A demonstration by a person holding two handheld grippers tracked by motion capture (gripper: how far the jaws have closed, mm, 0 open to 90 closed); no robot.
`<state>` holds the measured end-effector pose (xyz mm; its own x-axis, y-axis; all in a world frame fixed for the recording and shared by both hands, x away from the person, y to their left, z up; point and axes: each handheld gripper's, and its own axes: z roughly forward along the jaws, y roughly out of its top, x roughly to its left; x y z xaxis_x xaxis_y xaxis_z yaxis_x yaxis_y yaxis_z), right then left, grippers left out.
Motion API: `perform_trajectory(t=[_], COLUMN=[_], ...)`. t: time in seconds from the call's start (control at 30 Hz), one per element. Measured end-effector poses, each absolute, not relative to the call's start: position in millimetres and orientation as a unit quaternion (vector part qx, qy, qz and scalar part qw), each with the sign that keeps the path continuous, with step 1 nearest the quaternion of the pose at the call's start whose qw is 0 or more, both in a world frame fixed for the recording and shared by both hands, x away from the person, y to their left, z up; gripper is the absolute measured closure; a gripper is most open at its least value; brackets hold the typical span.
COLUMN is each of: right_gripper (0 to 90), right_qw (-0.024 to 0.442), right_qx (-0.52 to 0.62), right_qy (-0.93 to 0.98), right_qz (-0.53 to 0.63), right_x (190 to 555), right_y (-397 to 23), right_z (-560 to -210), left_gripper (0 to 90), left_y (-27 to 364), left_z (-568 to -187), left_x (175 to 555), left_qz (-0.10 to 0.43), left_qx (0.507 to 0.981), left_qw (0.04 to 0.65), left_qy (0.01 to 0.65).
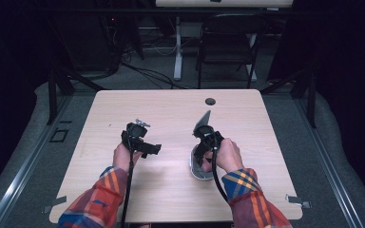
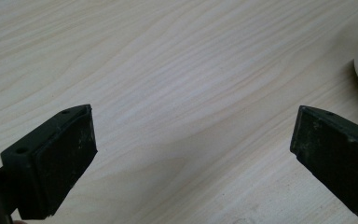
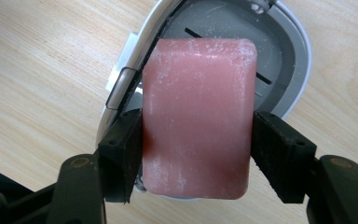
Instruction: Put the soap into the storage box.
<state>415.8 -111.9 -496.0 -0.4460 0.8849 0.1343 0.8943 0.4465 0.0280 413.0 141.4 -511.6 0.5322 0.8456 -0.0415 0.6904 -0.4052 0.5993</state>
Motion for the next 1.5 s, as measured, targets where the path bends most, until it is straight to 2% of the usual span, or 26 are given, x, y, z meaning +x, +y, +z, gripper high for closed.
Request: perform_trajectory(t=[0.17,0.3,0.6,1.17,1.5], right_gripper=[35.1,35.2,31.5,14.6,12.1], right_qw=[0.074,0.067,0.042,-0.022,-0.060], right_qx=[-0.518,-0.513,-0.522,-0.500,-0.500], right_qy=[-0.851,-0.854,-0.847,-0.855,-0.851], right_qz=[-0.048,-0.053,-0.090,-0.135,-0.152], right_x=[417,416,413,396,383], right_y=[-117,-117,-130,-175,-208], right_z=[-492,-490,-477,-444,-437], left_gripper=[0.0,0.0,0.0,0.0,0.0], left_y=[142,142,142,142,142], left_z=[-511,-511,-511,-510,-510], left_x=[413,413,413,411,411], left_qz=[0.134,0.134,0.135,0.135,0.136], left_qx=[0.827,0.828,0.828,0.827,0.828], left_qw=[0.288,0.288,0.288,0.290,0.291], left_qy=[0.465,0.463,0.462,0.462,0.460])
